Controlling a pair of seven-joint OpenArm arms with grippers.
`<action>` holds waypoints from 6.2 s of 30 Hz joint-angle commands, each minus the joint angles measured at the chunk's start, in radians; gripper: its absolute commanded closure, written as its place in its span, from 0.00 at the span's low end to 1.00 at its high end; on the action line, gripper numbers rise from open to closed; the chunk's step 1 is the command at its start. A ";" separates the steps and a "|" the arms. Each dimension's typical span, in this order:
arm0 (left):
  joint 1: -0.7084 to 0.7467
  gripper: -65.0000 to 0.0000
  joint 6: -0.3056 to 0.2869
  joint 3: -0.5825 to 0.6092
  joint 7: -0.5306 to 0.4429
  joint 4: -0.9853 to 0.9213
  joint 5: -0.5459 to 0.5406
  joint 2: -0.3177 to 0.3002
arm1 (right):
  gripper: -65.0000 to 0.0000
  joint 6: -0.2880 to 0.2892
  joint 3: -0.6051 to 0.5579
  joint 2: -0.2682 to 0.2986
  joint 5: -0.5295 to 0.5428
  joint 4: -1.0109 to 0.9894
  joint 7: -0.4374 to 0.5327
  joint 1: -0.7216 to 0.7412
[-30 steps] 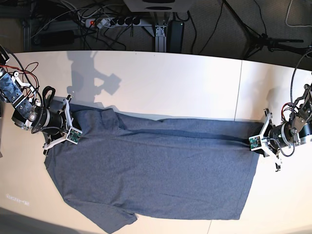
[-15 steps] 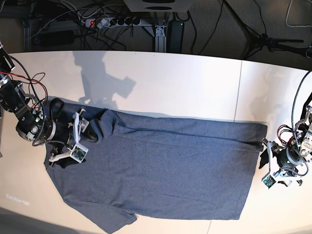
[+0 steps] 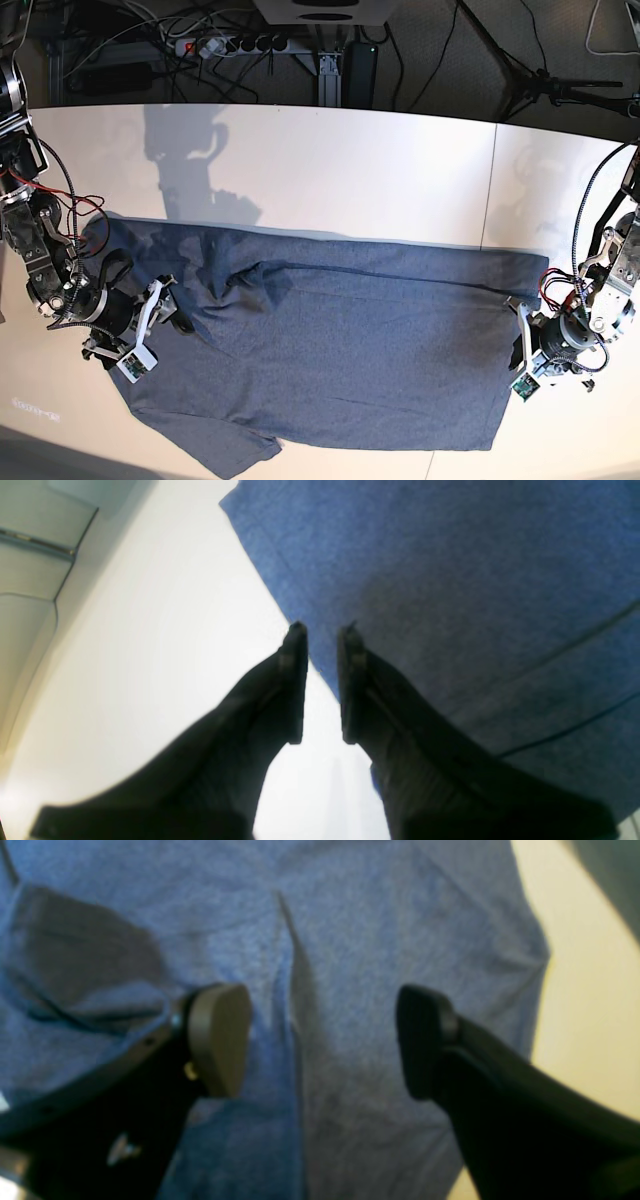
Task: Fold the T-shirt properly
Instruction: 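Carry both held corners toward the hem, folding the shirt over, then lower the folded edge onto the shirt and release both grippers, then move the left gripper to the hem corner and grasp it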
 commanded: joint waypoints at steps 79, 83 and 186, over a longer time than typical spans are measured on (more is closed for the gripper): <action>0.721 1.00 0.000 -0.447 0.524 0.392 0.015 0.245 | 1.00 0.082 0.536 0.014 0.219 0.088 -0.269 -0.611; 0.780 1.00 -0.001 -0.499 0.517 0.457 0.019 0.245 | 1.00 0.082 0.550 0.025 0.220 0.096 -0.272 -0.624; 0.067 0.56 -0.348 -0.752 0.243 -0.579 -0.478 0.321 | 1.00 0.082 0.639 0.023 0.201 0.096 -0.299 -0.713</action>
